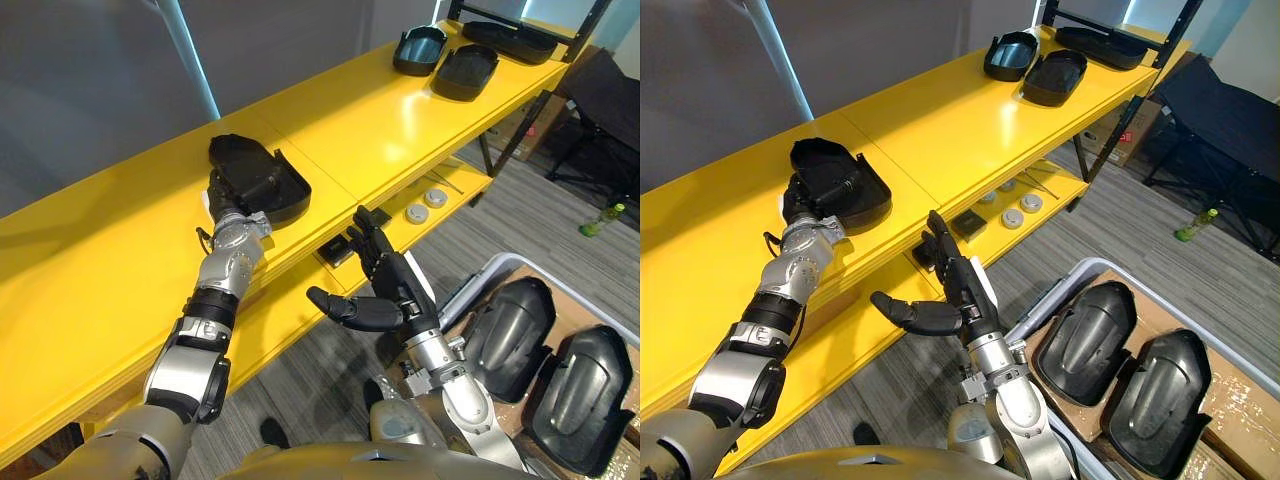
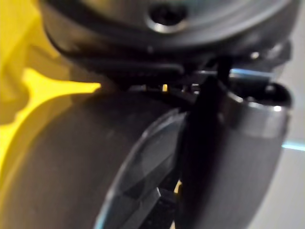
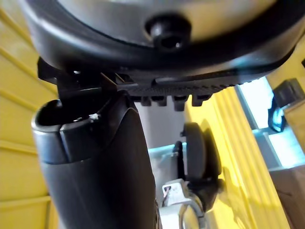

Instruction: Walk over and take three plastic housings, then place them on the shelf

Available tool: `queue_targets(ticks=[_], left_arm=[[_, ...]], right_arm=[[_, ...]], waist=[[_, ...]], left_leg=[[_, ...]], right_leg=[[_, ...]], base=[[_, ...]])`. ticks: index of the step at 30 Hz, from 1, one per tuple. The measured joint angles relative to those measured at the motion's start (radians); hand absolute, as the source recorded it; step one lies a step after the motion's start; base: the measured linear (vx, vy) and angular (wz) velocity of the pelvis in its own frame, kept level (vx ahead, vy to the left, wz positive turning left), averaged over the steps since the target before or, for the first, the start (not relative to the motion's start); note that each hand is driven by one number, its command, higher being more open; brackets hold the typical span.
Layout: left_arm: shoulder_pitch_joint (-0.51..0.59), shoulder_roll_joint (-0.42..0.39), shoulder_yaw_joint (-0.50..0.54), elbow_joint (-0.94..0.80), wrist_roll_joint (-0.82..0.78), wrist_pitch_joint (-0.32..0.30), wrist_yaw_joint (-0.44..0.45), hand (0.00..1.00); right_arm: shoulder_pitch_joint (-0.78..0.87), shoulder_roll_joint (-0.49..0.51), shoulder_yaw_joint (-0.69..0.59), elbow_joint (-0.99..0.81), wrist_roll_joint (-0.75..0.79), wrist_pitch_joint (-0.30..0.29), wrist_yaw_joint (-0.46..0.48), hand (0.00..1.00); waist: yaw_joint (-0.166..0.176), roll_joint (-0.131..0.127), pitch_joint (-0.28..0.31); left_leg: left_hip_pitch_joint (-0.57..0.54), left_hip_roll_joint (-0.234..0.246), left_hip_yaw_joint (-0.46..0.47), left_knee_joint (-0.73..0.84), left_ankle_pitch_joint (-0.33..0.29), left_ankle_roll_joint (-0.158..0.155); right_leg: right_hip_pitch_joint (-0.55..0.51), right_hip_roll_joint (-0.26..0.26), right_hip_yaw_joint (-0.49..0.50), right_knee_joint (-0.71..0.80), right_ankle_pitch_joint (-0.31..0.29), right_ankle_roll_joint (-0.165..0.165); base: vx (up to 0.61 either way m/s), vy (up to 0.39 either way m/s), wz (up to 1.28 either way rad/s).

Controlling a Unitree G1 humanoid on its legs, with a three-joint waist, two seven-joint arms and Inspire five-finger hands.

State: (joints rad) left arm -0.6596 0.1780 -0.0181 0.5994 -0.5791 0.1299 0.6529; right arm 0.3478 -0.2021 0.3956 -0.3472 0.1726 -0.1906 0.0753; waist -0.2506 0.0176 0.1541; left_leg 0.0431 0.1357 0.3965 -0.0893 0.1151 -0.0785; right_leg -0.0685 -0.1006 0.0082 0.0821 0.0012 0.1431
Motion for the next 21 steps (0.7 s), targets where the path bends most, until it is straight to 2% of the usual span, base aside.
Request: queue_targets(ticks=[3,7,9,11,14,17,21], left_arm=[[0.0,-0.015,0.004,-0.003,0.001,-0.018,0.041,1.0],[0.0,-0.022,0.004,-0.011,0.006,-0.012,0.061,1.0],[0.0,-0.022,0.006,-0.012,0.034,0.015,0.059,1.0],[0.0,-0.021,0.022,-0.012,0.101,0.081,0.031,1.0],[0.0,0.004,0.036,-0.012,0.169,0.14,-0.009,1.0],[0.001,0.032,0.045,-0.004,0.239,0.199,0.004,1.0],[0.001,0.068,0.072,0.017,0.324,0.229,-0.03,1.0]], right_arm=[[0.031,0.0,0.012,0.0,0.0,0.0,-0.001,1.0],[0.035,0.001,0.023,0.0,0.0,0.0,-0.004,1.0],[0.035,0.001,0.029,0.0,0.0,0.0,-0.004,1.0],[0.033,0.001,0.032,0.0,0.0,0.0,-0.004,1.0],[0.033,0.001,0.032,0.0,0.0,0.0,-0.007,1.0],[0.031,0.001,0.032,0.0,0.001,0.0,-0.019,1.0],[0.029,0.0,0.048,0.001,0.002,0.0,-0.043,1.0]], waist=[[-0.002,0.001,0.001],[-0.001,0.002,0.001],[-0.001,0.003,0.001],[0.0,0.004,0.0],[0.002,0.01,-0.001],[0.006,0.015,-0.002],[0.016,0.017,-0.003]], left_leg=[[0.001,0.009,0.003,0.0,0.0,-0.002],[0.007,0.008,0.003,0.0,0.008,-0.002],[0.015,0.008,0.004,0.0,0.008,-0.003],[0.022,0.01,0.005,0.0,0.007,-0.005],[0.024,0.014,0.002,0.0,0.008,-0.008],[0.038,0.015,-0.009,0.0,0.007,-0.01],[0.036,0.015,-0.019,0.0,0.008,-0.01]], right_leg=[[0.001,0.003,-0.001,0.0,0.001,0.001],[0.007,0.003,-0.002,0.0,0.022,-0.008],[0.014,0.006,-0.002,-0.001,0.022,-0.009],[0.021,0.009,-0.002,-0.005,0.022,-0.009],[0.026,0.014,-0.004,-0.01,0.023,-0.011],[0.046,0.014,-0.01,-0.015,0.023,-0.013],[0.05,0.014,-0.02,-0.018,0.023,-0.014]], base=[[0.01,-0.012,-0.01],[0.04,-0.005,0.01],[0.02,-0.002,-0.01],[0.01,-0.001,-0.04],[0.0,0.0,0.0],[0.01,-0.004,0.04],[0.01,0.002,0.07]])
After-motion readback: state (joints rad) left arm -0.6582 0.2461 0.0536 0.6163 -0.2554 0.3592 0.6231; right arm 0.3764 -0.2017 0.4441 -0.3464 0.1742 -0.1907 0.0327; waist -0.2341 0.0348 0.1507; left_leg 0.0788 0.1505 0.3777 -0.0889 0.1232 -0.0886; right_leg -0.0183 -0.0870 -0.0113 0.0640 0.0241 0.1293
